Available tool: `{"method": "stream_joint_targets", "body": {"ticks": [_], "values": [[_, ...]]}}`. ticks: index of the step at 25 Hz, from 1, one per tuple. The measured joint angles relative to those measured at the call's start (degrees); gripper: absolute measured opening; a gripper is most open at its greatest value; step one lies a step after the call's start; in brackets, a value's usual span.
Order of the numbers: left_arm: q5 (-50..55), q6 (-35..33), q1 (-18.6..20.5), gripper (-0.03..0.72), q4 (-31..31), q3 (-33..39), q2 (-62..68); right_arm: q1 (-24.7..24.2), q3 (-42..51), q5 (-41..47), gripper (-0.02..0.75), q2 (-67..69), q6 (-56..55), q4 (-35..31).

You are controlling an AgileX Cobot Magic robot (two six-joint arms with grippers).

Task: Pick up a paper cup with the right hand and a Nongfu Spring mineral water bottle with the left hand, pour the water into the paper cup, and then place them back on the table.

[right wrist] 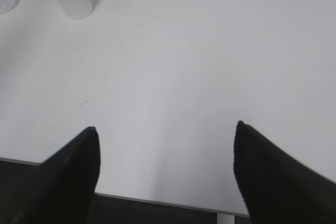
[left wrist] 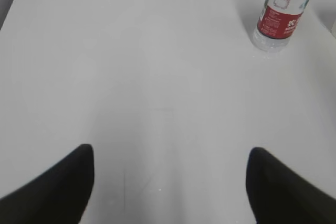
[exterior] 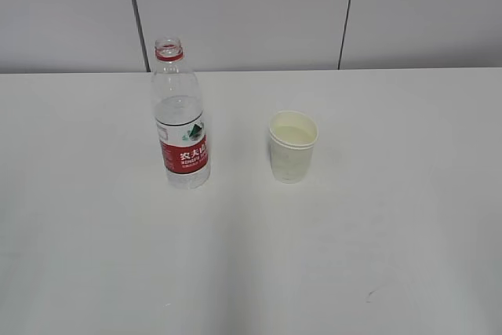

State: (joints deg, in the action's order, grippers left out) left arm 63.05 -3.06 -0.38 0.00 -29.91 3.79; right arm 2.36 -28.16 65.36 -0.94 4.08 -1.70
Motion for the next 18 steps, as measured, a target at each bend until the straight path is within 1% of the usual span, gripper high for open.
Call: {"method": "stream_joint_targets", "body": {"ticks": [11, 18], "values": [[0.21, 0.06, 0.0, 0.545, 0.0, 0.0, -3.97, 0.0, 0.0, 0.0, 0.588, -0.02, 0.0, 0.0], [0.24, 0.11, 0.0, 0.545, 0.0, 0.0, -4.09, 0.0, 0.0, 0.09, 0.588, -0.02, 0.0, 0.0]]}}
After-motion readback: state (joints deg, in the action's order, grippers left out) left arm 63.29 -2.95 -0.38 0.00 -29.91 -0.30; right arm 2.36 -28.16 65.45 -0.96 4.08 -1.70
